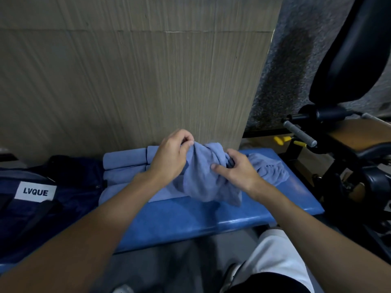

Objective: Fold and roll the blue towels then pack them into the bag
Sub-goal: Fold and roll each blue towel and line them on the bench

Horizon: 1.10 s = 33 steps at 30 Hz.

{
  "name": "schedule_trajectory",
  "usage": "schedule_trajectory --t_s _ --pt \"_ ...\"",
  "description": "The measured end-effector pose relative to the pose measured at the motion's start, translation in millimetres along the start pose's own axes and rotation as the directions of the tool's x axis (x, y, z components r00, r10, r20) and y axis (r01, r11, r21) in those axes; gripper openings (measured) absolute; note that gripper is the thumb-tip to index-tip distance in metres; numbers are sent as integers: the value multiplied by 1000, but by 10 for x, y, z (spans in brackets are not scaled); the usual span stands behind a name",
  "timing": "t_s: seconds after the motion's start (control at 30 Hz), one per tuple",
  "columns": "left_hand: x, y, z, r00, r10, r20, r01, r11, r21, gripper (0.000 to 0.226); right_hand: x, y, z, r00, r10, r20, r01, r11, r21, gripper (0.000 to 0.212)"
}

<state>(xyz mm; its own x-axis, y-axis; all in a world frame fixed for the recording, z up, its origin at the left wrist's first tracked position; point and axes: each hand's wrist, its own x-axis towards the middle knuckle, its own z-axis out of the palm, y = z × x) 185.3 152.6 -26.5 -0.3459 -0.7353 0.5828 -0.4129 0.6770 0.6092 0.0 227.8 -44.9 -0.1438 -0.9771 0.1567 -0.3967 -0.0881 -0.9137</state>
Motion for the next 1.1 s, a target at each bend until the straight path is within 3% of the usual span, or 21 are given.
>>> schedule_trajectory --t_s 0.1,0.17,0.23,0.33,0.43,0.53,0.6,0.77,0.83,0.9,1.03,1.1 --pt "-50 -109 -64 992 78 94 -88 990 108 13 4 132 -53 1000 -18 0 18 984 -175 30" --pt "-172 -304 -65 970 90 227 -134 973 188 15 -21 292 -75 997 -4 77 31 936 -352 42" --pt "-372 -504 -16 936 51 347 -138 963 231 15 -103 500 -63 972 91 216 13 898 -441 45" --pt "-712 -694 98 912 -56 407 -51 968 248 15 -261 774 -13 875 325 358 -101 847 -522 39" --pt "-978 -839 194 902 -157 402 50 963 264 16 -325 890 46 881 360 307 -126 804 -582 40" --pt "-1136 -949 273 900 -280 333 175 934 311 10 -310 1019 152 921 324 216 -156 816 -556 25" --pt "-1205 -978 329 880 -371 297 259 898 357 14 -293 1092 210 917 324 232 -159 831 -534 15" --pt "-1359 -946 479 752 -570 330 450 810 375 38 -349 1250 392 897 338 286 -93 776 -624 16" --pt "-1414 -901 569 712 -577 400 444 811 381 45 -362 1358 455 888 345 303 -44 721 -691 39" --pt "-1426 -871 651 702 -555 447 397 825 402 58 -355 1404 489 887 344 308 -15 689 -725 46" --pt "-1397 -772 752 705 -549 450 372 826 424 41 -392 1390 489 899 349 264 -63 701 -710 55" --pt "-1391 -731 790 719 -538 440 351 827 439 36 -435 1359 496 903 360 234 -94 698 -710 49"
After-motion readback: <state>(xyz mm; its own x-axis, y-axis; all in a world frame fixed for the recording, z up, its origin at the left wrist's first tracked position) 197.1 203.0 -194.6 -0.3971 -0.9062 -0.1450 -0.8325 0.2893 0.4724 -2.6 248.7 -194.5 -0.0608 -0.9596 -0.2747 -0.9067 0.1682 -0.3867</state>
